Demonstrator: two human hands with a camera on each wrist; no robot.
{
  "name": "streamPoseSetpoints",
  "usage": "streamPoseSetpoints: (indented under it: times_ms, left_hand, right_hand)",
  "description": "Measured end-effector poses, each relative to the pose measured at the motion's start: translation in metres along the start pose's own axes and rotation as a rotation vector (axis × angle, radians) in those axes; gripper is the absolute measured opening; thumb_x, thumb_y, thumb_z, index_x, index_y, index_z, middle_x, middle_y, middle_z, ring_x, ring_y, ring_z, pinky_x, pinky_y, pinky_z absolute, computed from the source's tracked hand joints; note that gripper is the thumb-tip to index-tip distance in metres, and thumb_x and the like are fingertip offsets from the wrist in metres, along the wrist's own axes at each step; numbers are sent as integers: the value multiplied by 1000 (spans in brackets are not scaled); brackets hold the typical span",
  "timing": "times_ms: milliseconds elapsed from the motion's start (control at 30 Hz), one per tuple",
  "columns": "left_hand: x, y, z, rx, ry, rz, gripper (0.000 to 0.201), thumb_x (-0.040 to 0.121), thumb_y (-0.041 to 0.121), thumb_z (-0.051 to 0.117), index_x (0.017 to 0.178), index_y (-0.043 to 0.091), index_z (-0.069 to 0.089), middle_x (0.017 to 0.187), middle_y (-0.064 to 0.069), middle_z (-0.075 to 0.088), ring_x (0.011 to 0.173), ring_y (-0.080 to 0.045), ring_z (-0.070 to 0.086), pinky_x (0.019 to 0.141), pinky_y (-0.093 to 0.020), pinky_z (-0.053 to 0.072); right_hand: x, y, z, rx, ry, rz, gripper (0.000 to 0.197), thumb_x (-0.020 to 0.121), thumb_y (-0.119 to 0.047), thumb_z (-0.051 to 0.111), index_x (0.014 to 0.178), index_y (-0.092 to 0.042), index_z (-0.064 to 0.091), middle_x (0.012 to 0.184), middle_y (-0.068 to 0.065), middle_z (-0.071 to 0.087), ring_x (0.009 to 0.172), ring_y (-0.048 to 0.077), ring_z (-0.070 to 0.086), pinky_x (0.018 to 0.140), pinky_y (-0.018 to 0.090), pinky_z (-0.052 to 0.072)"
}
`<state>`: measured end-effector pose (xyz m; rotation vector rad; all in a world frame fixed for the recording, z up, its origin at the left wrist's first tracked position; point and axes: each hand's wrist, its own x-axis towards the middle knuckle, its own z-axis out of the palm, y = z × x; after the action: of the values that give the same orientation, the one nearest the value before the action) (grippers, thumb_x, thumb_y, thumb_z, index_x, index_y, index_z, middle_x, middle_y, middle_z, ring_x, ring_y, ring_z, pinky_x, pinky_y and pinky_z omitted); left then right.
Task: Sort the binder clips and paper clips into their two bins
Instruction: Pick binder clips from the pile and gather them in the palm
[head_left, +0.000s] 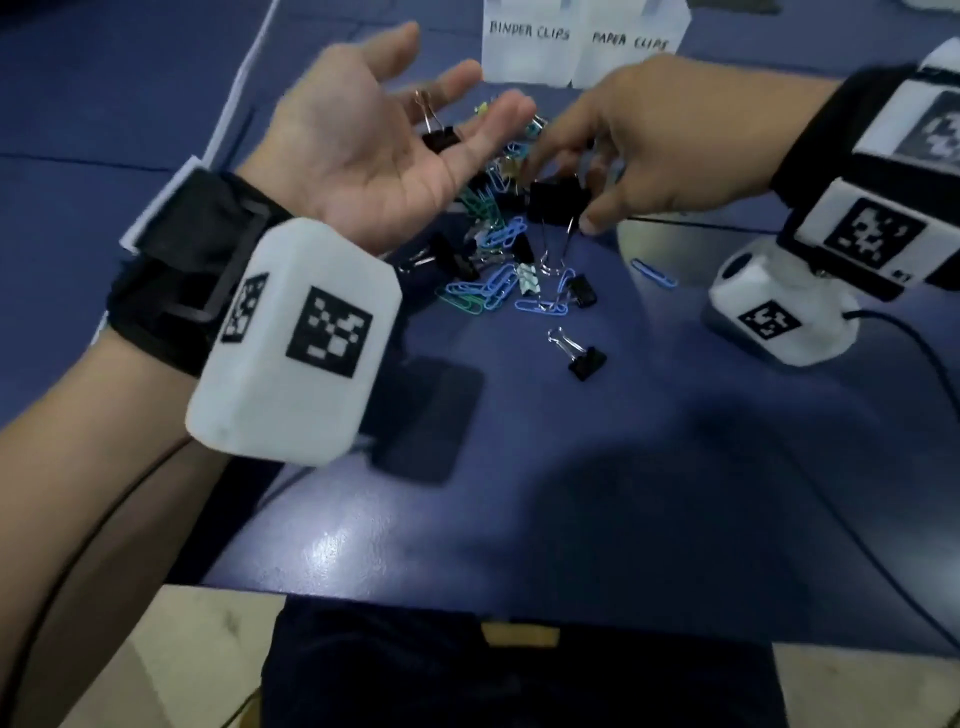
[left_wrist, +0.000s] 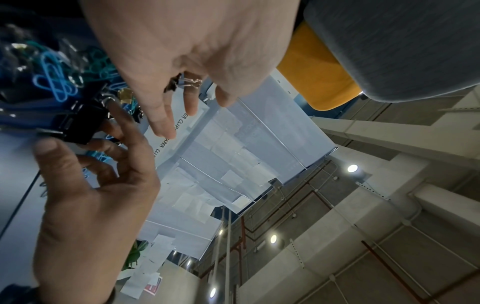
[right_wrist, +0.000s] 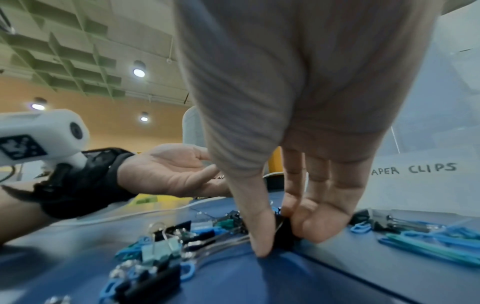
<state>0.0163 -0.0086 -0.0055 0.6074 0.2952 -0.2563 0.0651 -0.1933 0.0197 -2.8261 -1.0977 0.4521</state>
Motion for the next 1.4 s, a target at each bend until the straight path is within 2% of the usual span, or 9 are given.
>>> streamPoseSetpoints:
  times_ms: [100,200,300,467,667,867,1067,1300,1400]
  left_hand:
    - [-1,0,0,24,-6,1,31,99,23,46,115,-2,52,127,-38,49,106,-41,64,91,-38,55]
    - [0,-1,-2,76,3,6,29,98,22,49,115,-1,53,128,-35,50,107,-39,65,91,-36,55]
    - [1,-1,1,139,23,-5,29,97,22,49,115,0,54,129,-31,50,107,-35,65,88,-33,57]
    - [4,-5,5,171,81,-8,23,97,20,48,105,0,55,126,-27,53,105,-33,65,80,-32,59]
    - [3,-10,21,205,8,-117,35,101,31,36,109,1,52,117,-25,59,104,-36,65,93,-41,52]
    - [3,-8,22,38,29,-74,47,103,33,30,118,-6,52,104,-23,60,80,-32,62,64,-34,57]
    - [5,-10,13,275,157,-40,36,103,29,30,107,2,52,97,-20,61,75,-26,64,66,-28,58]
    - [10,-5,3,171,161,5,44,103,34,30,109,-4,52,91,-26,63,77,-32,67,65,-34,60]
    - [12,-2,-2,137,145,-1,44,103,33,31,99,-4,53,82,-26,67,78,-33,69,74,-34,60]
  right_hand:
    - [0,2,2,-23,55,2,50,74,-27,77,121,-34,60,86,-4,61,80,24,57,75,28,38]
    - [0,4,2,-13,109,19,48,73,-28,76,119,-29,62,76,-11,55,77,20,53,73,25,34]
    - [-1,7,2,14,166,31,48,72,-26,75,118,-24,62,92,-5,61,81,20,57,75,26,39]
    - [0,8,-16,183,272,109,44,73,-24,73,115,-25,58,94,-4,64,81,20,63,71,29,49]
    - [13,-16,-28,237,309,49,50,71,-33,70,118,-28,55,106,-1,67,91,17,66,84,46,54]
    - [8,-9,-29,283,378,73,57,71,-45,72,123,-28,56,96,-11,67,83,7,62,81,29,50]
    - [7,2,-14,148,138,116,36,74,-39,74,105,-21,70,94,-2,71,89,16,66,78,25,46]
    - [17,9,-2,45,84,120,32,72,-26,78,103,-21,72,94,0,69,84,15,58,76,22,38]
    - [20,10,0,48,86,125,30,71,-25,79,100,-20,73,88,1,69,81,16,58,73,22,39]
